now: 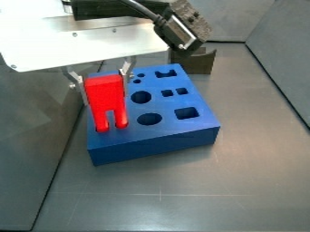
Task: Pick up the square-circle object. Move up. Place the square-circle object on the fixture. Regrasp the square-circle object. Move to above the board. Insert the square-circle object.
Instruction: Insert the square-circle object.
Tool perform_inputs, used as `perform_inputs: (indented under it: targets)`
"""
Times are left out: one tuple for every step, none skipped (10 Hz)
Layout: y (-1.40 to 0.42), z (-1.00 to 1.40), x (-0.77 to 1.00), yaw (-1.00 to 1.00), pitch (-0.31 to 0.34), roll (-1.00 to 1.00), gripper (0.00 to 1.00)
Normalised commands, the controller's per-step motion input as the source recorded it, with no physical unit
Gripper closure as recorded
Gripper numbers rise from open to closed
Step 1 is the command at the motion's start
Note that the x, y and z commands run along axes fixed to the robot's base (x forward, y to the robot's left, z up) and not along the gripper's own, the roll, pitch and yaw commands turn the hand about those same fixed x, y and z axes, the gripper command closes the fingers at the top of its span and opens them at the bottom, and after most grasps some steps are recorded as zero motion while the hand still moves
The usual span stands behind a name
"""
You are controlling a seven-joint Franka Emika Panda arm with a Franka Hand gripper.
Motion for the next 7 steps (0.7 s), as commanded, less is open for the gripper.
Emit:
perform_inputs:
  targets:
    - [0.09,-0.83,0.23,-0.07,0.214,0.00,1.00]
    - [0.14,-0.85,0.25,-0.17,0.210,0.00,1.00]
    - [0.09,-1.00,0.13,0.00,0.123,0.00,1.00]
    - [0.07,-1.00,0.11,0.00,0.071,0.01,1.00]
    - [0.00,-1.00,0.04,0.00,0.000,0.00,1.00]
    - [-0.01,-1.00,0.00,0.05,0.000,0.01,1.00]
    - [-0.09,-1.00,0.00,0.08,-0.004,0.04,1.00]
